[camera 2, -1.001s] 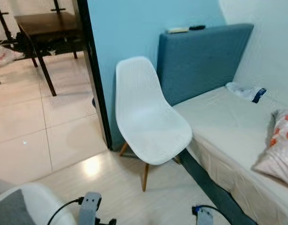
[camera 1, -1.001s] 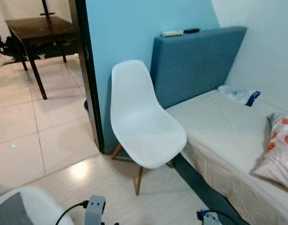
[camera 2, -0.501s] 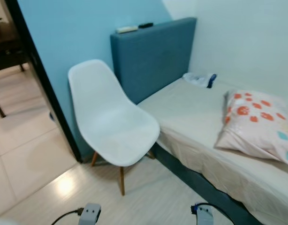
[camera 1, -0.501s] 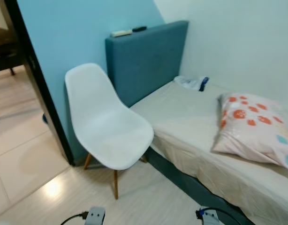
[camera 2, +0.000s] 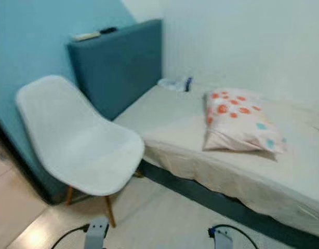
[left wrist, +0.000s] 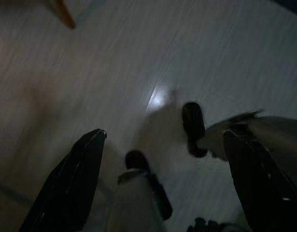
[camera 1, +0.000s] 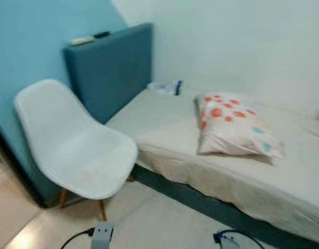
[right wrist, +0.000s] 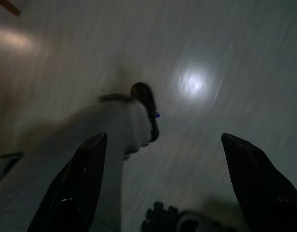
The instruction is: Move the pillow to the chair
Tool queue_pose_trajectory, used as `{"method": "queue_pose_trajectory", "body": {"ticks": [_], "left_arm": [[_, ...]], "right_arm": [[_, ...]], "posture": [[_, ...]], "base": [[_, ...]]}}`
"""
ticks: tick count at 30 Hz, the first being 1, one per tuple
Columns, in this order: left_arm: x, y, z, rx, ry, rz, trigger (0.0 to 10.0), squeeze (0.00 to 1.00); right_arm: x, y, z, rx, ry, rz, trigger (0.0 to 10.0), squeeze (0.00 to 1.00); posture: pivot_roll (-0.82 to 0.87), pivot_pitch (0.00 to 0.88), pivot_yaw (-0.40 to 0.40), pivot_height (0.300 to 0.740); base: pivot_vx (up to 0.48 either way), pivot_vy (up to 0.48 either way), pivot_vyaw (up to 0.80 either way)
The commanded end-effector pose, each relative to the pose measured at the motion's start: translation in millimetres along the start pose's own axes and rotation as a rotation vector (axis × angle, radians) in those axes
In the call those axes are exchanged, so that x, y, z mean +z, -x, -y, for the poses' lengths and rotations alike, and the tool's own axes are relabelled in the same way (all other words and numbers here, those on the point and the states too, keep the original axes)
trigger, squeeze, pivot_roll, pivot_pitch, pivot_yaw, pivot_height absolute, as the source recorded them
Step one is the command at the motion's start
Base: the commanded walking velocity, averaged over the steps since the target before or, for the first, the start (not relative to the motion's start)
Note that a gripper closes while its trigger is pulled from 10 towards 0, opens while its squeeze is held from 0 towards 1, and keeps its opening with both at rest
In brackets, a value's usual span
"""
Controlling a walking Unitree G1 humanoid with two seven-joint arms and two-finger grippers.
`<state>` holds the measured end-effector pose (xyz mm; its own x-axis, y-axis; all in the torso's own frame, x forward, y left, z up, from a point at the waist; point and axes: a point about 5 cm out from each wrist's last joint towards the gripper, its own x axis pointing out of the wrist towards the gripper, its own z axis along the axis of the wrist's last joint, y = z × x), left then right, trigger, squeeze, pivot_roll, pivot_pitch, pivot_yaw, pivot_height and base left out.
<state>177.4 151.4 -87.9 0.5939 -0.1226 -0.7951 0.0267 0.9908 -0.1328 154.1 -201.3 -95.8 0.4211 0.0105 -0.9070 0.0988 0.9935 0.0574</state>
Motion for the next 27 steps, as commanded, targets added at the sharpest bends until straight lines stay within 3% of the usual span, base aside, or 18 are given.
{"method": "queue_pose_trajectory", "body": {"ticks": [1,13,27], "left_arm": [[0.7,-0.5,0.6,-0.007,0.006,-0.009,10.0,0.0],[-1.6,0.6,-5.9,0.011,0.021,-0.031,10.0,0.0],[-7.8,1.5,-3.2,0.0,0.028,-0.05,10.0,0.0]], "right_arm": [[3.4,-0.3,-0.5,-0.004,0.02,0.008,10.0,0.0],[5.8,-1.1,-5.6,0.009,0.062,0.021,10.0,0.0],[5.2,-1.4,-8.0,0.02,0.116,0.012,10.0,0.0]], "posture": [[-0.05,0.0,0.007,0.74],[0.0,0.0,-0.019,0.74],[0.01,0.0,-0.025,0.74]], "base": [[0.0,0.0,-0.76],[0.0,0.0,-0.12],[0.0,-0.299,0.0]]}}
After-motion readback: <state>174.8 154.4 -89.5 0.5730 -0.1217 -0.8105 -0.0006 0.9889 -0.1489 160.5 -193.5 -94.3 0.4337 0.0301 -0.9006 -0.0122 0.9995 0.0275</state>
